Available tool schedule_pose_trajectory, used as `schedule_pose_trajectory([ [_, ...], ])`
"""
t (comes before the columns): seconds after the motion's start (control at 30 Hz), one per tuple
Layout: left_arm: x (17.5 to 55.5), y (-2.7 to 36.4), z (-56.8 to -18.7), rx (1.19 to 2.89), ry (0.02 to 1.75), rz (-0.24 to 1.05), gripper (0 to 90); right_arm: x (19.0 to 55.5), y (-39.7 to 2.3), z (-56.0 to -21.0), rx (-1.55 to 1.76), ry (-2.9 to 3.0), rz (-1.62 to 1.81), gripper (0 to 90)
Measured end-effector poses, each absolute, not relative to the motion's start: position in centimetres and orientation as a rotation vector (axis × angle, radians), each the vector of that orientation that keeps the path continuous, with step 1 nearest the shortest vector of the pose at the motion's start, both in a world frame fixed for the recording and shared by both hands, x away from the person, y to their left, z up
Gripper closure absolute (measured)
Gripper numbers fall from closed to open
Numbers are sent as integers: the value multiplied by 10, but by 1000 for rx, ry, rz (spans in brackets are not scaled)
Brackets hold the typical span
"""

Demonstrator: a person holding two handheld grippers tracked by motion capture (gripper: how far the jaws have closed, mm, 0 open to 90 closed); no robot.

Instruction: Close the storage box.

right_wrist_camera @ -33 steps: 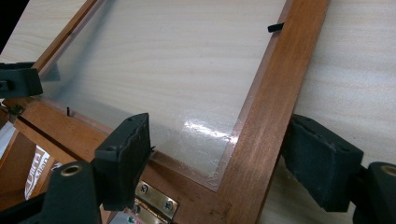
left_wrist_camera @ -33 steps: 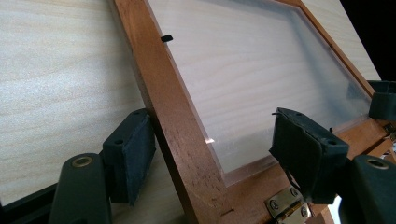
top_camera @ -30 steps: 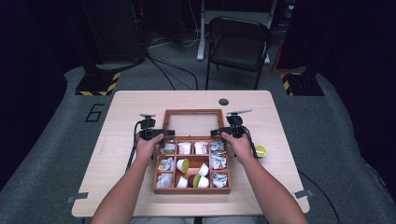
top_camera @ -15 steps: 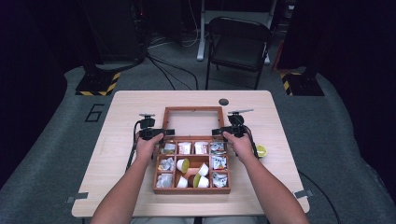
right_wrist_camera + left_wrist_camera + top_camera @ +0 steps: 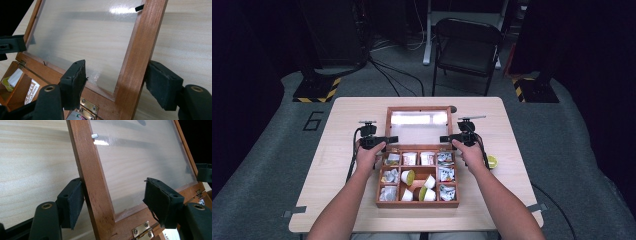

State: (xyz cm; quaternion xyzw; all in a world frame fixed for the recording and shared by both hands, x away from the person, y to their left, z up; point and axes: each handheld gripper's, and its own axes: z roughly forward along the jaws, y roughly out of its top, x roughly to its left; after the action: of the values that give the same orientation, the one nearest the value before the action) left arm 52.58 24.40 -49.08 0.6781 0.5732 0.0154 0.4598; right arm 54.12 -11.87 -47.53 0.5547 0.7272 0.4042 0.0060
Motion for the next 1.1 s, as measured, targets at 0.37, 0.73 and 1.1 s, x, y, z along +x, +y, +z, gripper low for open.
schedule_pose_trajectory([
  [0.37, 521, 248, -480, 1659, 1373, 50, 335, 536, -119, -466, 1691, 2253, 1299, 352],
  [0.73, 515, 248, -471, 1661, 1340, 84, 335, 528, -120, -455, 1655, 2240, 1324, 356],
  [1.1, 505, 247, -460, 1683, 1299, 115, 335, 519, -121, -445, 1605, 2252, 1333, 361],
])
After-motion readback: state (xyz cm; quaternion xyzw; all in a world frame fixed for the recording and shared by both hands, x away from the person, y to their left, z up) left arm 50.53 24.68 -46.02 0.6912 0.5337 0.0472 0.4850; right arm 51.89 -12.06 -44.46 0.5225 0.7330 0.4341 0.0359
